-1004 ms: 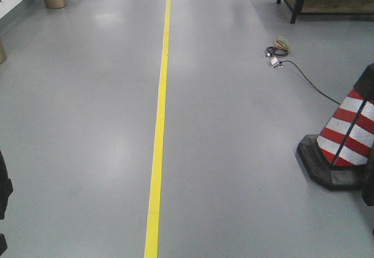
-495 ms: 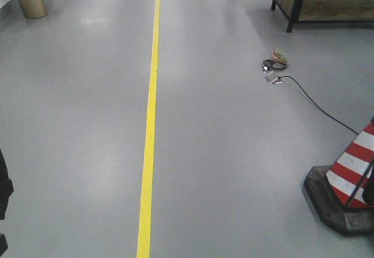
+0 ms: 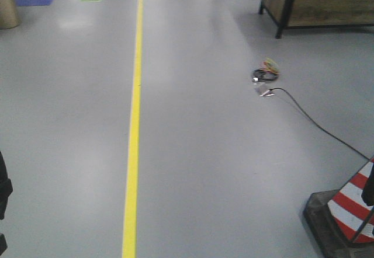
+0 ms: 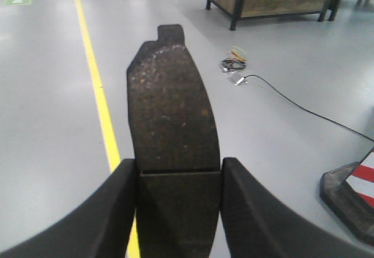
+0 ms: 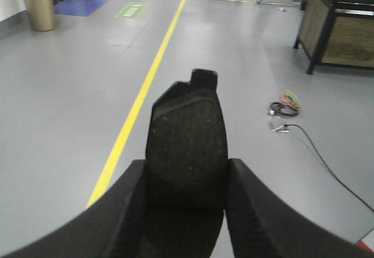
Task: Move and align brake pads A on conveyor
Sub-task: 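Drive along the yellow floor line toward the cones, then turn the base toward the black belt conveyor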
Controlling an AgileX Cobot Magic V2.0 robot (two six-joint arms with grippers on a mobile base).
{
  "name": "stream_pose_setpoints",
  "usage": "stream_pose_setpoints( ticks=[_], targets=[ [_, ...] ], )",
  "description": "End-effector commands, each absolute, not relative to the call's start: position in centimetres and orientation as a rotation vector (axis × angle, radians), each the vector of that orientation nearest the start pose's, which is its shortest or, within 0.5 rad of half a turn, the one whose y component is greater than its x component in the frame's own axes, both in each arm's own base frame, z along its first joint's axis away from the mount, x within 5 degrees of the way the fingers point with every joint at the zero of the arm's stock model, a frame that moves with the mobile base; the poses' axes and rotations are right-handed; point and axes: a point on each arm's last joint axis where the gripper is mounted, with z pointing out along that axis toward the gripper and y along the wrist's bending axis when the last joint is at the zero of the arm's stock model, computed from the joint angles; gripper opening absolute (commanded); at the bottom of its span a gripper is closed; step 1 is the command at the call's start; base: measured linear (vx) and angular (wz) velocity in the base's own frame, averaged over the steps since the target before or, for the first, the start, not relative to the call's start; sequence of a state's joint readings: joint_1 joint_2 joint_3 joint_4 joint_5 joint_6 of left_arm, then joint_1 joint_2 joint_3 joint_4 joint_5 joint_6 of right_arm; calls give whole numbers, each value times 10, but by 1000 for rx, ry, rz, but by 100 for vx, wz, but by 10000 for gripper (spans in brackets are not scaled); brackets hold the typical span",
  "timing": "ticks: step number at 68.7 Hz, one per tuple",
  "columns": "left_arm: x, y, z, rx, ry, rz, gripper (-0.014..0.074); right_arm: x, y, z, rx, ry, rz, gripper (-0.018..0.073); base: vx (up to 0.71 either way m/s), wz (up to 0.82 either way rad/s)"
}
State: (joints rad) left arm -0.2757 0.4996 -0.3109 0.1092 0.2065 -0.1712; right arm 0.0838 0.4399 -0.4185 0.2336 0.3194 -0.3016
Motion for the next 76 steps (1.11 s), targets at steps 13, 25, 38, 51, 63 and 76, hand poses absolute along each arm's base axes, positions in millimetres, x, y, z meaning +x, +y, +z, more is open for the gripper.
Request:
stream_pose_setpoints(
  ticks=[13,25,38,51,63,76],
  targets=[
    [109,-30,279,180,1754,-237,-6,99,13,313,-178,1687,43,-4,35,-55],
    [109,-30,279,180,1754,-237,-6,99,13,313,-178,1687,43,-4,28,-84],
    [109,-30,279,180,1754,-237,-6,99,13,313,-178,1687,43,-4,24,-95],
    [109,-30,279,180,1754,-237,-6,99,13,313,-178,1687,43,-4,23,-89],
    [109,-30,279,180,1754,-237,-6,99,13,313,-178,1687,43,-4,21,-83],
    [109,-30,279,180,1754,-237,-6,99,13,313,-178,1687,43,-4,19,-80]
  ],
)
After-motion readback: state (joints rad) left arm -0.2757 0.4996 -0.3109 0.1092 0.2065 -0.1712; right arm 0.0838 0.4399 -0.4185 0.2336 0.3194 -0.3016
